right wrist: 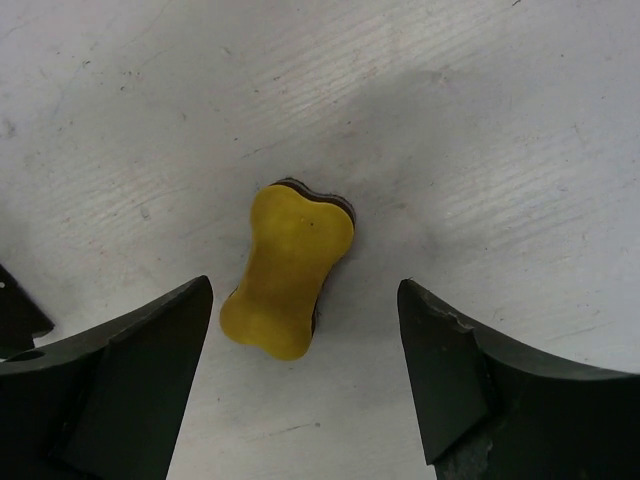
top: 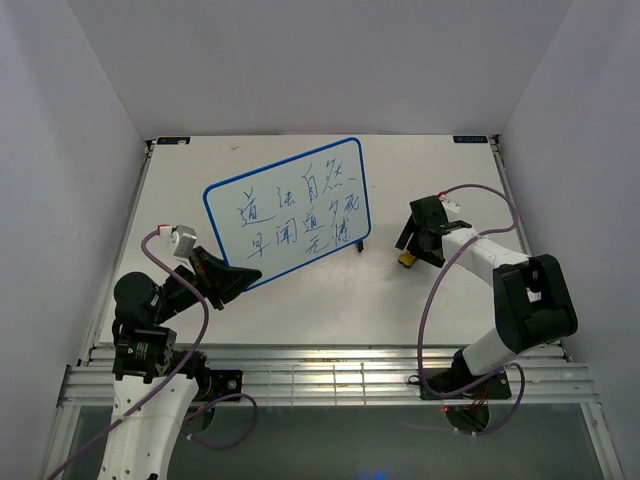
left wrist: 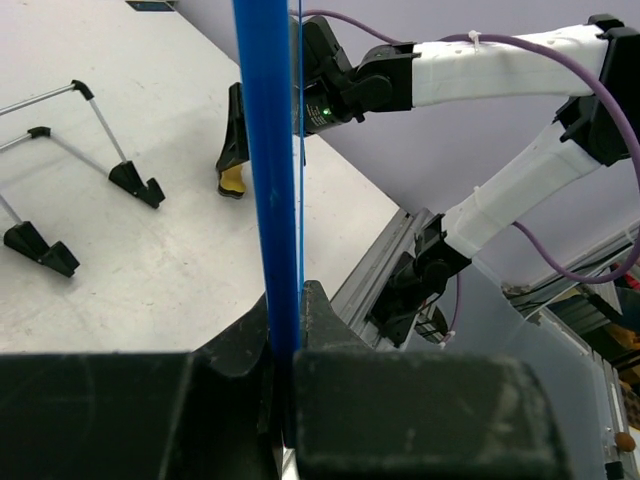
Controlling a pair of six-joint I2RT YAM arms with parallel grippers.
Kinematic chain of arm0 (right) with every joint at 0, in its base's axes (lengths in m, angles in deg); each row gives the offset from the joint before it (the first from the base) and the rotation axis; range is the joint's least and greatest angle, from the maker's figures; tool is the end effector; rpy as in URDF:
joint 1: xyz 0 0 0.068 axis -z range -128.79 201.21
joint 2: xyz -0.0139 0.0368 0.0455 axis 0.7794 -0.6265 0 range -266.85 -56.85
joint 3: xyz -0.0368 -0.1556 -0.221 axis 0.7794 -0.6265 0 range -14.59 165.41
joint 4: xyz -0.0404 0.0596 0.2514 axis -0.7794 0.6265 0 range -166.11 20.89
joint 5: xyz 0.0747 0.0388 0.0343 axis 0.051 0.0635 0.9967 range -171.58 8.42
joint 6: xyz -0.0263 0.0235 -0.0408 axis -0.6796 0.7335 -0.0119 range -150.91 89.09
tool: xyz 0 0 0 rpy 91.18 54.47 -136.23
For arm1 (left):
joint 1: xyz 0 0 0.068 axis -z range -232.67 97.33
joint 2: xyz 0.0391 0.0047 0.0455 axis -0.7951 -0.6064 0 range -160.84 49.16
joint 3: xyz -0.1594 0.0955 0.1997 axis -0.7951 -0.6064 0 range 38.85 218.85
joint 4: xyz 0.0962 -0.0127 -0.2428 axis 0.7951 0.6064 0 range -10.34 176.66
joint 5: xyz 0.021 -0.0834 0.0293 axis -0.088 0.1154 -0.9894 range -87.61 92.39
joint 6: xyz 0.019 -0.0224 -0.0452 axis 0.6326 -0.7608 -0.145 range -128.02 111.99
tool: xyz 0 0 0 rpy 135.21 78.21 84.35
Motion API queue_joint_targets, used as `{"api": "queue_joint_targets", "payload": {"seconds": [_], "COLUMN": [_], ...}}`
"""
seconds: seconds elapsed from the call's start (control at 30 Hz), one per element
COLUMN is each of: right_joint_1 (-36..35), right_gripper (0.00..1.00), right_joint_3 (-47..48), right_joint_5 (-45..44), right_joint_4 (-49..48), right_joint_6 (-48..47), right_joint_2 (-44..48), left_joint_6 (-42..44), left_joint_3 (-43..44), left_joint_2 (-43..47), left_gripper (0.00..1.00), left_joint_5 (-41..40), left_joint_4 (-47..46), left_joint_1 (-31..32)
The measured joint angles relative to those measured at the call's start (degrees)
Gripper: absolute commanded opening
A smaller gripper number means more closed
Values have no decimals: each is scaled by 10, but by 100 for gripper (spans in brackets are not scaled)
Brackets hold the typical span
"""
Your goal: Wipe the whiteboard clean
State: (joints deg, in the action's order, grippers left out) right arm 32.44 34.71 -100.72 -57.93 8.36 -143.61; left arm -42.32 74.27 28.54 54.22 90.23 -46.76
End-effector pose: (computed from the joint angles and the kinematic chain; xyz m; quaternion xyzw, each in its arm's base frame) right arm 0.2847 0.0845 0.1867 0.2159 0.9183 0.0023 0.3318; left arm 0.0869 -0.0371 0.3341 0.1603 0.6720 -0.5058 0.5166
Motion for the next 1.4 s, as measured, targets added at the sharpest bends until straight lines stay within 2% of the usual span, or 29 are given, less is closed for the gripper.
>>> {"api": "queue_joint_targets", "payload": {"seconds": [0.23, 0.43, 0.53, 0.77, 0.93, 1.2, 1.4], "right_joint_1": [0, -3, -7, -12, -12, -12, -12], "right_gripper": [68, 63, 57, 53, 45, 43, 41], "right_joint_3": [7, 7, 7, -5, -14, -26, -42], "right_joint_5": [-10, -18, -20, -22, -23, -26, -32], "right_joint_4": [-2, -18, -21, -38, -50, -61, -51], "right_joint_6": [16, 27, 31, 43, 50, 51, 34], "right_joint_2": [-38, -42, -46, -46, -46, -37, 8], "left_joint_6": [29, 37, 37, 39, 39, 39, 39], "left_joint_3": [-18, -57, -59, -59, -59, -59, -59], "left_joint_2": [18, 21, 21, 29, 32, 35, 33], "left_gripper": [0, 0, 0, 0, 0, 0, 0], "left_joint_5": [-17, -20, -22, -21, -21, -21, -28], "left_joint_4": [12, 21, 23, 16, 15, 15, 15], "left_joint_1": [0, 0, 0, 1, 3, 5, 5]}}
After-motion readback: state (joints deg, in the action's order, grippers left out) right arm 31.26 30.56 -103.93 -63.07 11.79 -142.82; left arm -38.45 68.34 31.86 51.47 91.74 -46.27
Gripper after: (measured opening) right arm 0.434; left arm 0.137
